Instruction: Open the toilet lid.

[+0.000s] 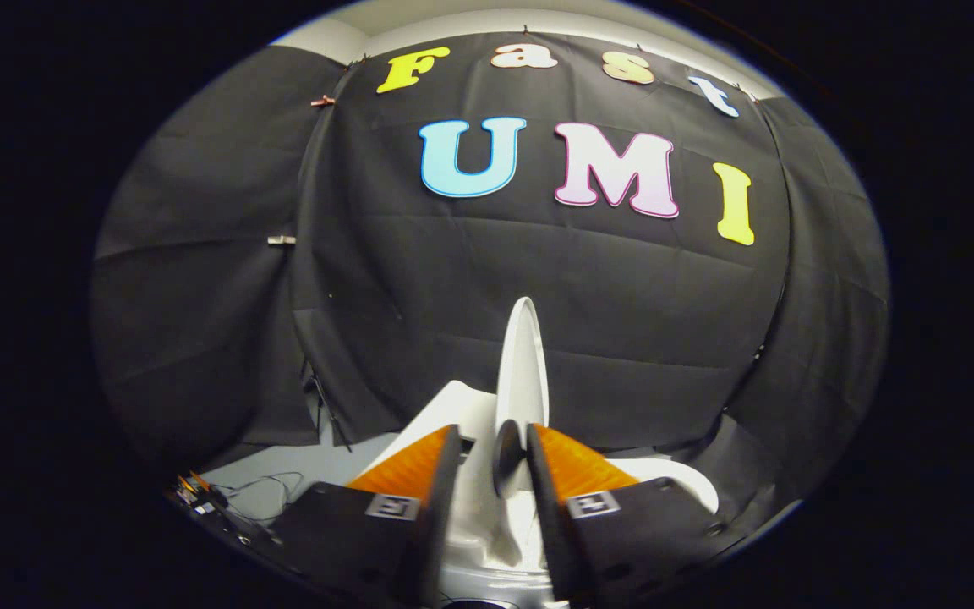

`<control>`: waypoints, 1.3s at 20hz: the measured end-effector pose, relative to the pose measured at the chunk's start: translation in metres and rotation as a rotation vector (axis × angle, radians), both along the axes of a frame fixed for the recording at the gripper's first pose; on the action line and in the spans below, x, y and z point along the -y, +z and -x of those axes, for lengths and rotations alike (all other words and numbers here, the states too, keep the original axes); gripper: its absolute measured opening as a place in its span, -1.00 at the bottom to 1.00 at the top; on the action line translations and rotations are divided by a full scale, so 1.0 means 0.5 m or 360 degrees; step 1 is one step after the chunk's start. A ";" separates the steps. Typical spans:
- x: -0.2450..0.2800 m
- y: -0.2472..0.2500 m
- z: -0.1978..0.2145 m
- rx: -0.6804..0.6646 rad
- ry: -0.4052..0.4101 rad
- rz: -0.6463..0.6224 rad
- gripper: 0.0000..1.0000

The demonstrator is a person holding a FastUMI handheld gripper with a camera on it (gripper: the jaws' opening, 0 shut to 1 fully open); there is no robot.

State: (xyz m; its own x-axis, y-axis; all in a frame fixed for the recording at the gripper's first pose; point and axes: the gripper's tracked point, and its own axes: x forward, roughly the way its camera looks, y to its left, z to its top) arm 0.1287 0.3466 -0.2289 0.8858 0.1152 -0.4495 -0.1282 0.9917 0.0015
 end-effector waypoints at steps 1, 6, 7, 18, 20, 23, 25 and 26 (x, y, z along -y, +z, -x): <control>-0.006 0.013 0.002 0.0017 0.0016 -0.0010 0.45; -0.023 0.075 0.031 0.0081 0.0103 -0.0043 0.97; -0.017 0.093 0.038 0.0092 0.0108 -0.0059 0.97; 0.152 0.338 0.103 0.0332 0.0135 -0.0090 0.97; 0.209 0.375 0.121 0.0372 0.0111 -0.0097 0.97; 0.326 0.412 0.133 0.0416 0.0027 -0.0068 0.97; 0.407 0.427 0.143 0.0440 -0.0052 -0.0053 0.97; 0.447 0.436 0.147 0.0454 -0.0102 -0.0045 0.97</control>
State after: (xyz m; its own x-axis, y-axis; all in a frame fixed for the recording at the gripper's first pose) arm 0.0550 0.1232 -0.0110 0.9818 0.0640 -0.1786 -0.0646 0.9979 0.0024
